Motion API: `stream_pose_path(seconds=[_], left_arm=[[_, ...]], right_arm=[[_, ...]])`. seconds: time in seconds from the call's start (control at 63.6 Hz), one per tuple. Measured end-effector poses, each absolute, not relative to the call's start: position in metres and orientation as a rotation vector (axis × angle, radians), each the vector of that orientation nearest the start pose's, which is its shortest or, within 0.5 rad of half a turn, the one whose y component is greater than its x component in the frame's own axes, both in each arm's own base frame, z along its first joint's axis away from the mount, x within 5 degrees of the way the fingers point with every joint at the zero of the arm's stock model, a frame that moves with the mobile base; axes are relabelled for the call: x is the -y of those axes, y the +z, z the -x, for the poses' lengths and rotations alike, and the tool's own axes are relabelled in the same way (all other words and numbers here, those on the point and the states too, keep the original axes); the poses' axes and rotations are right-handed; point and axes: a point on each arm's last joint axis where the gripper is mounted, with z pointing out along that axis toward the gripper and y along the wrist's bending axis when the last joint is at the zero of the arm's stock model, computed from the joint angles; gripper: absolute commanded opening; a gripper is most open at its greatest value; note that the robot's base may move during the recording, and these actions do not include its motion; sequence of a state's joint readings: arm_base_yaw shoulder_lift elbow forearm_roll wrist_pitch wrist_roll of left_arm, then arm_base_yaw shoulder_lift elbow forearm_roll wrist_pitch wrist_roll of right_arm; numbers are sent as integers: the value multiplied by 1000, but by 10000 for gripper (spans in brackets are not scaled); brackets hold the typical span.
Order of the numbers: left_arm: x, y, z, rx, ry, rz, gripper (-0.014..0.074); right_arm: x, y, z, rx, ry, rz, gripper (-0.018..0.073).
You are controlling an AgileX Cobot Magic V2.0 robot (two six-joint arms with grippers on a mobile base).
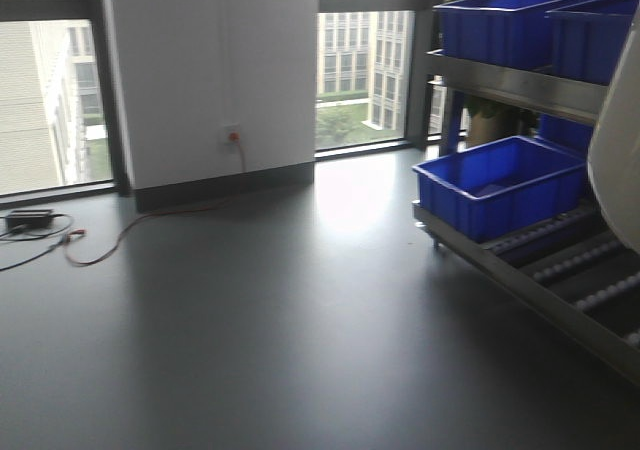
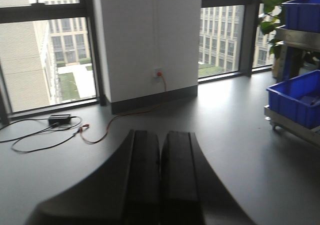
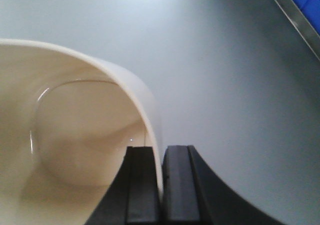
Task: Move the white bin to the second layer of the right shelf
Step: 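Turn and approach the blue-crate roller shelf with the bin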
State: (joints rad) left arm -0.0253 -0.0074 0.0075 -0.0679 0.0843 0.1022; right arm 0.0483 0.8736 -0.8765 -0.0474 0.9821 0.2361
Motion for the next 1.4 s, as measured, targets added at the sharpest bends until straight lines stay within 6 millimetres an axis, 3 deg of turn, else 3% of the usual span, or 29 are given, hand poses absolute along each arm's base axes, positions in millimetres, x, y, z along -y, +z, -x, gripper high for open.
stream_pose_path(seconds=[1.4], left_arm=[[2, 203, -56, -1567, 3, -51, 85]], right_arm=[[-4, 338, -153, -2454, 59, -215, 53]])
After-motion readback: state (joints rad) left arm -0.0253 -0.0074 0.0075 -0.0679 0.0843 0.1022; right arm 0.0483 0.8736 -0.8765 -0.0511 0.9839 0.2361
